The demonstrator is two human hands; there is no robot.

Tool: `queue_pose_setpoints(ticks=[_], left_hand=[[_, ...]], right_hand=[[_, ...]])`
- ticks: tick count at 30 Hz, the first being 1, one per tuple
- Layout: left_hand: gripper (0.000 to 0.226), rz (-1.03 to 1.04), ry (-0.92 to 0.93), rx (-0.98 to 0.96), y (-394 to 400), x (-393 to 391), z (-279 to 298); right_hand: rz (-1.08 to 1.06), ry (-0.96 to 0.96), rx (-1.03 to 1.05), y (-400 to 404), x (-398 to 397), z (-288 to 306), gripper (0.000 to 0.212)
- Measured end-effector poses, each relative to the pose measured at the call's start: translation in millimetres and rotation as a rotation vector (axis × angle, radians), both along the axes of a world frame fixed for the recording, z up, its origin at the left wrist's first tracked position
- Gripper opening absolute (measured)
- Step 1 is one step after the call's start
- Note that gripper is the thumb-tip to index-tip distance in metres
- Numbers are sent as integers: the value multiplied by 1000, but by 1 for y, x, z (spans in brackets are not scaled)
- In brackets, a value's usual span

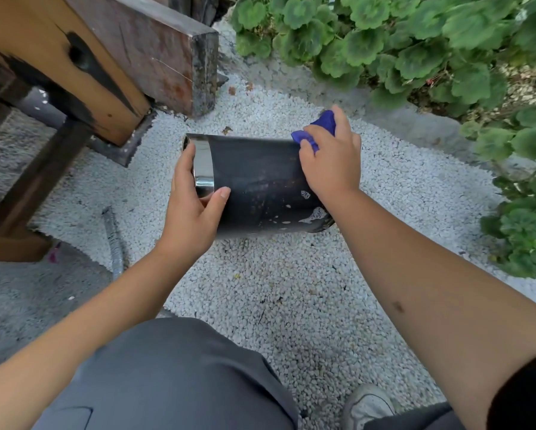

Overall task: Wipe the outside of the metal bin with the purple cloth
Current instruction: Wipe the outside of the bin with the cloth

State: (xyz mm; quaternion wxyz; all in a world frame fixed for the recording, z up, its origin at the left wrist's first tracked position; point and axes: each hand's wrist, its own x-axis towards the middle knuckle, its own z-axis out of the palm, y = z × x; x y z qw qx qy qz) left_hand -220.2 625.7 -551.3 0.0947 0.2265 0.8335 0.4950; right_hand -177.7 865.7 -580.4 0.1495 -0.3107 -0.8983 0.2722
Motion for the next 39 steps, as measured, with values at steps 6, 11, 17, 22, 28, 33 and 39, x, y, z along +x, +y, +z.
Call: queue_pose_setpoints(ticks=[6,11,17,22,28,33,39], left_hand=[[107,-68,-106,-119,-12,4,-3],[107,-85,-113,-82,-12,3,-7],[95,-151,-26,21,0,0,-8],[105,-106,-108,-19,-13,5,-13],[105,-53,-77,-40,-7,8,-3],[75,30,-126,-31,-13,13,-9],[37,15,-190,-69,-3,8,2]], right_hand=[[-22,52,-89,7,-2,3,28],[-33,236,-242,-22,-13,29,25],[368,283,-77,-104,-32,60,28],[214,173,-29,-73,-27,32,26],[36,48,-52,-10,-13,0,29],[-59,35,-98,5,-4,-5,26],[-270,222,-442,14,-9,21,25]])
